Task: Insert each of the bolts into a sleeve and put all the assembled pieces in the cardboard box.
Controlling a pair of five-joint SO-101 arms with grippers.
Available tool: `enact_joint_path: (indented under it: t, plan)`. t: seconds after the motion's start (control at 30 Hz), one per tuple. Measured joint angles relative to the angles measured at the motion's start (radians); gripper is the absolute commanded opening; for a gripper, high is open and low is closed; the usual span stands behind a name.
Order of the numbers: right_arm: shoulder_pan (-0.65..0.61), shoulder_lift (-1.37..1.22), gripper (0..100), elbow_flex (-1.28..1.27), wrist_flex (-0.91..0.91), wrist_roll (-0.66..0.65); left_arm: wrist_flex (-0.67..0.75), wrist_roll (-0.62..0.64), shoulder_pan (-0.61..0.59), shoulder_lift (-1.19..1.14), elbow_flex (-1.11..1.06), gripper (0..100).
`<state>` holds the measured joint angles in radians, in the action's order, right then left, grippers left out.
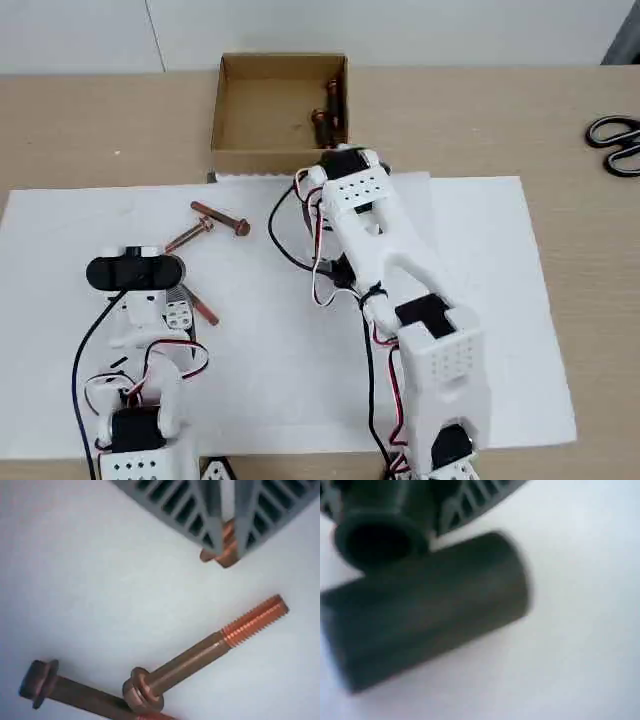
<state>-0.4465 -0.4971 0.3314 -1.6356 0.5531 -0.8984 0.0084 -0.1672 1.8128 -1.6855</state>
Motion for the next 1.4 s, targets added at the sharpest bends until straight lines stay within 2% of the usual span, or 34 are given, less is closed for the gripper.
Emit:
enact_joint_path:
  t: [0.43,0.73,0.97,1.2,1.4]
  plan:
    - [0.012,0.528,0.2,-0.003,-0.037,-0.173,0.0,0.0,0.0,0.0,0.0,1]
    - [0.02,1.037,0.2,-0.397,-0.038,-0.213,0.0,0.0,0.0,0.0,0.0,1]
    - [0.123,1.386,0.2,-0.804,0.015,-0.232,-0.005,0.037,-0.009,0.0,0.0,1]
    - [0.282,1.622,0.2,-1.059,0.04,-0.249,-0.23,0.077,-0.025,0.0,0.21,1]
    - [0.315,1.738,0.2,-1.218,0.146,-0.249,-0.411,0.078,-0.025,-0.003,0.419,1]
